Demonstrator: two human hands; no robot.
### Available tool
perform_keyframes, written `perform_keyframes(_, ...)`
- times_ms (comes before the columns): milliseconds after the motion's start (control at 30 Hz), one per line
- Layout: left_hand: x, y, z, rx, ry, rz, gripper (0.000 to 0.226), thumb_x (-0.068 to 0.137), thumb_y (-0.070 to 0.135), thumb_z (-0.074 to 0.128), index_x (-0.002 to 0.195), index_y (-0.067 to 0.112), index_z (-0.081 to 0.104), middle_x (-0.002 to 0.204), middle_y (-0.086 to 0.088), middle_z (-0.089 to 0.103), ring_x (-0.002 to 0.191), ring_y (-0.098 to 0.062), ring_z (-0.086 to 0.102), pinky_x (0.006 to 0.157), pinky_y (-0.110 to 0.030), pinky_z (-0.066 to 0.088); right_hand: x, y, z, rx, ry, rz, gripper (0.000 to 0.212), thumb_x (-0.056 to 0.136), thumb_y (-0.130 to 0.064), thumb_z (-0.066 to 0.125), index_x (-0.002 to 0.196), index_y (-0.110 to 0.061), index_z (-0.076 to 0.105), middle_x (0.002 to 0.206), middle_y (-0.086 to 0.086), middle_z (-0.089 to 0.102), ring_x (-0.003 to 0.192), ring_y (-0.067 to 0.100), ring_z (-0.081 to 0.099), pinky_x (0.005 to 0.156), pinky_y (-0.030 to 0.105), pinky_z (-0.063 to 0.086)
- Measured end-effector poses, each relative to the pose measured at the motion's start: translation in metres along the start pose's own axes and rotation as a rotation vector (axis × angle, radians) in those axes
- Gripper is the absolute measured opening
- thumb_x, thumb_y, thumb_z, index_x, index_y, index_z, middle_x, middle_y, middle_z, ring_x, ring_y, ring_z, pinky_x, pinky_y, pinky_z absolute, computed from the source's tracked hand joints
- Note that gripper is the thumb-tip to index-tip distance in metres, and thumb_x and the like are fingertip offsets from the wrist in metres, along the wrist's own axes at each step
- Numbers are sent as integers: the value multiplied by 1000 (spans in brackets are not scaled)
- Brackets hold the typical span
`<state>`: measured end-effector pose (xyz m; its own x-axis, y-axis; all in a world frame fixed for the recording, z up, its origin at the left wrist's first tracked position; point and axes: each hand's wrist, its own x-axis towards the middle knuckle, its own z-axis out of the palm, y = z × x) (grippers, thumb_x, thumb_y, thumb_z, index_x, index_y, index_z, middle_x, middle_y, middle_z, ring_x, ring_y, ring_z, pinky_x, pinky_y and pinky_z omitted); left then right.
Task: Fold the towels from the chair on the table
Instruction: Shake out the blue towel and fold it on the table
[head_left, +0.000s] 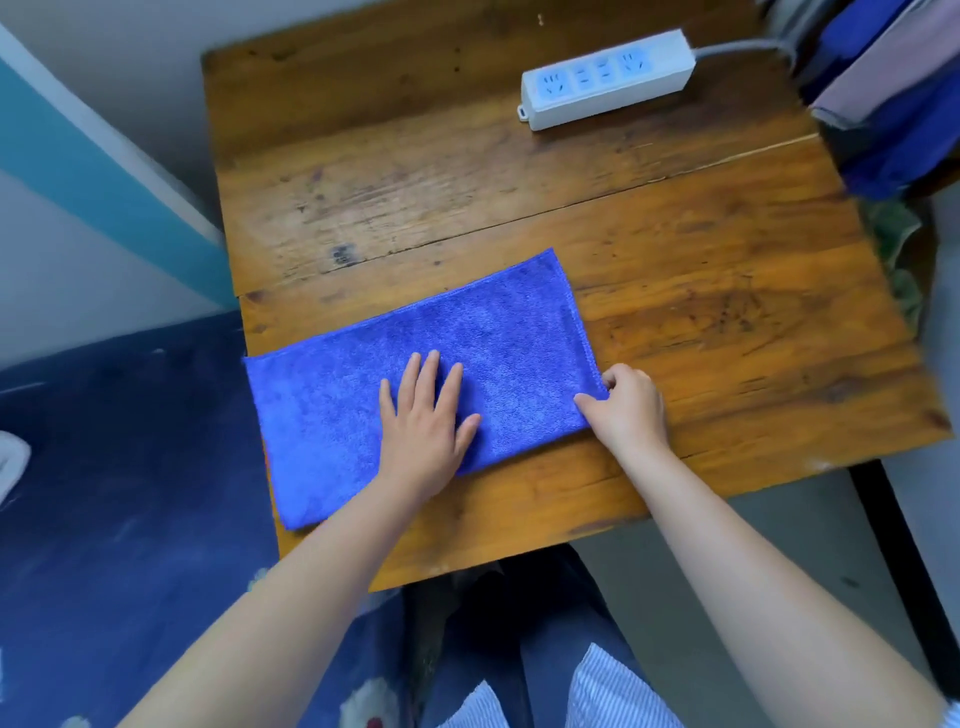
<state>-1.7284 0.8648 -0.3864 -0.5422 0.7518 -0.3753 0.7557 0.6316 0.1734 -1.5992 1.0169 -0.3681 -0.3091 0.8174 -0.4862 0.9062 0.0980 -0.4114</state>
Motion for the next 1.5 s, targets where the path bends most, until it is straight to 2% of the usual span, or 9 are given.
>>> perform_keyframes(167, 66, 31, -46, -124, 192, 196, 48, 90, 10, 49, 136, 0, 39, 147, -19, 33, 139, -34, 24, 111, -43, 22, 32, 1, -25, 17, 15, -135, 24, 83, -12, 61, 104, -1, 60, 110, 18, 59, 104, 32, 53, 78, 29, 32)
perform_keyframes(400, 174, 77, -91, 206, 0, 405, 66, 85, 0, 41, 144, 21, 22, 154, 5, 16, 144, -17, 4, 113, -39, 14, 91, -23, -61, -88, -43, -387, 21, 82, -8, 59, 102, -2, 62, 106, 17, 57, 104, 33, 51, 82, 31, 35)
perform_keyframes(567, 220, 88, -117, 434, -179, 416, 53, 80, 6, 48, 131, 20, 46, 132, -3, 46, 135, -23, 25, 113, -48, 12, 121, -34, -77, -119, -62, -493, 21, 84, -10, 58, 103, -3, 62, 107, 15, 58, 105, 30, 50, 88, 32, 38)
perform_keyframes(700, 231, 80, -130, 457, -202, 410, 34, 85, 16, 50, 119, 15, 57, 123, -9, 50, 121, -29, 33, 96, -37, 33, 129, -33, -86, -109, -42, -560, 21, 84, -8, 57, 103, -2, 62, 104, 14, 57, 104, 28, 48, 85, 27, 34)
perform_keyframes(833, 232, 69, -146, 409, -169, 392, 33, 89, 24, 51, 118, 11, 54, 129, -11, 46, 124, -30, 32, 102, -41, 30, 133, -44, -99, -148, 56, -634, 17, 84, -5, 54, 98, -1, 63, 100, 17, 57, 100, 30, 47, 82, 33, 37)
perform_keyframes(1067, 201, 42, -175, 384, 47, 451, 23, 90, 23, 52, 109, 10, 50, 106, -8, 62, 104, -27, 54, 108, -41, 21, 113, -73, -117, -147, 314, -828, 12, 79, 2, 57, 88, 5, 64, 89, 22, 59, 87, 37, 51, 68, 34, 36)
perform_keyframes(1200, 150, 16, -172, 398, 34, 604, 26, 86, 25, 59, 106, 9, 56, 103, -10, 61, 101, -28, 55, 90, -35, 33, 67, -66, -106, -124, 256, -931, 13, 63, 8, 56, 73, 4, 62, 72, 22, 58, 70, 40, 54, 59, 39, 42)
perform_keyframes(1367, 85, -9, -149, 384, 131, 811, 29, 48, -4, 82, 67, 0, 61, 53, -13, 56, 48, -27, 58, 51, -29, 49, 7, -45, -69, -205, 132, -951, 17, 48, 0, 56, 64, -2, 60, 60, 14, 56, 60, 31, 59, 60, 31, 26)
perform_keyframes(1500, 53, -24, -128, 392, 83, 879, 31, 41, -11, 80, 61, 2, 60, 47, -11, 54, 42, -24, 55, 45, -25, 47, -28, -30, -41, -237, 79, -938, 16, 49, 1, 59, 65, -3, 60, 59, 12, 57, 58, 30, 59, 59, 30, 22)
